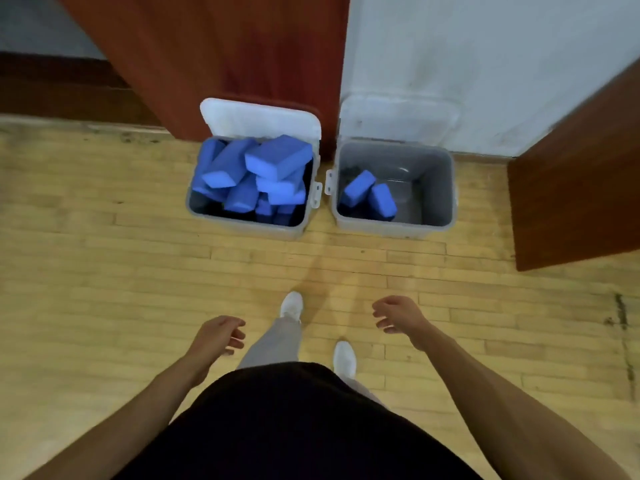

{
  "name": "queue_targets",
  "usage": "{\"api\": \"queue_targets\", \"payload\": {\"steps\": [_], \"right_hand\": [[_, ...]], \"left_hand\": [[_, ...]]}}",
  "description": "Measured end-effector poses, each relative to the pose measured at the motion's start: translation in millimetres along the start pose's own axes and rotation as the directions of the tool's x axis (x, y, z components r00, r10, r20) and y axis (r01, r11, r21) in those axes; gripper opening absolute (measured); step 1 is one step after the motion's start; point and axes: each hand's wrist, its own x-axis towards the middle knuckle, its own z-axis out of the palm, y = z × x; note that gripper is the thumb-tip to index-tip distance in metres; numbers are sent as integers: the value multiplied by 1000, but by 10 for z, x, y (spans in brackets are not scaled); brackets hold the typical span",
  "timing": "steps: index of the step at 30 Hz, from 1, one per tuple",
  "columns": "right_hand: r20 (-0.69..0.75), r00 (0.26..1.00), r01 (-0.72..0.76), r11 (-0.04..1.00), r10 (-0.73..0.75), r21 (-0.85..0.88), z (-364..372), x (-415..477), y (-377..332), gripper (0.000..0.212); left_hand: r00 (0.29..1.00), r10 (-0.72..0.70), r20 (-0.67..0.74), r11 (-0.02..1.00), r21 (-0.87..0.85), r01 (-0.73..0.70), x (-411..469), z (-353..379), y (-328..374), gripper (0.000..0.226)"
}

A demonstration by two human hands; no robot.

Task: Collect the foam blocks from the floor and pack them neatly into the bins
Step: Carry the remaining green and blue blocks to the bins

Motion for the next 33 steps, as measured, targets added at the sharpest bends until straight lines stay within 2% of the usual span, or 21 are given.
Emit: {"api": "queue_targets", "payload": {"steps": [3, 7, 13, 16, 18, 20, 22, 26, 30, 33], "right_hand": [[39, 999, 5, 995, -2, -102, 123, -34, 212, 15], [130, 989, 101, 956, -66, -277, 483, -101, 145, 15], [310, 946, 268, 770, -96, -579, 1468, -353, -103, 18], [377, 921, 345, 648, -96, -678, 2140, -562, -182, 11], [414, 907, 384, 565, -81, -730, 2644, -706, -202, 10], [434, 900, 403, 446, -36, -799, 3170, -836, -158, 11], [453, 891, 423, 308, 29, -852, 3709, -976, -97, 13], [548, 825, 547, 49, 139, -836, 4937, -1303, -203, 14], [675, 736, 676, 12, 39, -737, 6108, -1703, -364, 18], [714, 699, 715, -2, 41, -699, 6764, -1926, -405, 15]], "left_hand": [[995, -82, -65, 994, -82, 76, -310, 13, -594, 20], [987, -85, -138, 970, -238, 50, -724, -81, -1190, 18], [936, -238, -258, 837, -544, 63, -1267, -267, -2356, 17], [879, -386, -280, 702, -707, 83, -1469, -245, -3081, 21], [825, -509, -245, 551, -830, 93, -1582, -234, -3569, 21], [784, -597, -170, 386, -918, 95, -1737, -281, -4049, 20], [749, -650, -126, 286, -954, 87, -1893, -364, -4489, 19], [713, -692, -113, 201, -979, 39, -2166, -654, -5228, 20], [702, -694, -159, 171, -984, -54, -2361, -993, -5717, 21], [694, -704, -151, 136, -988, -77, -2385, -1207, -5930, 21]]}}
